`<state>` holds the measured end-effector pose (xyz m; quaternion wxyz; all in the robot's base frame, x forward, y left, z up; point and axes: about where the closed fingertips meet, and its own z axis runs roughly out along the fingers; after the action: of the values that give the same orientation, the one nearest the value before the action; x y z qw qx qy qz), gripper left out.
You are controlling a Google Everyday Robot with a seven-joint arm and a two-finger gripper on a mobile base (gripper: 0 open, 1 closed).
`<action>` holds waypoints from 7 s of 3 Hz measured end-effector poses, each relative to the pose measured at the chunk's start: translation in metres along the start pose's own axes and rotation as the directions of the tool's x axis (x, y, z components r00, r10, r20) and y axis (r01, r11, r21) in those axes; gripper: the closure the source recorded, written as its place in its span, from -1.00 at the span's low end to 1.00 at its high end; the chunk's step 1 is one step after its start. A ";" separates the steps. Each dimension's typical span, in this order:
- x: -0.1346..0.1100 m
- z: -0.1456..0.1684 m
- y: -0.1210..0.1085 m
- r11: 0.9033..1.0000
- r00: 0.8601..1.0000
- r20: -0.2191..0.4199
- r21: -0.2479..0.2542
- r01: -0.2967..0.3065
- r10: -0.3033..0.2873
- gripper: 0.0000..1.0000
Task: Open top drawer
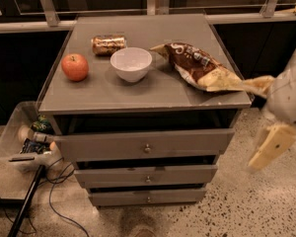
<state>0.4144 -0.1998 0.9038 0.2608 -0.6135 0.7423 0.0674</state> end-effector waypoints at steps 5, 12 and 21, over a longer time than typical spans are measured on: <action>-0.016 0.101 0.033 1.000 0.985 0.171 -0.010 0.023 -0.021 -1.00; 0.036 0.235 -0.011 0.999 0.980 0.197 -0.054 0.007 0.004 -1.00; 0.042 0.280 -0.021 0.993 0.973 0.225 -0.094 0.070 -0.048 0.76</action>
Offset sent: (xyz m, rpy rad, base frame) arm 0.0104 0.0326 -0.0885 0.1967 -0.1440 -0.0413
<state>0.5149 -0.1243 0.6493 0.3125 -0.6363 0.6857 0.1652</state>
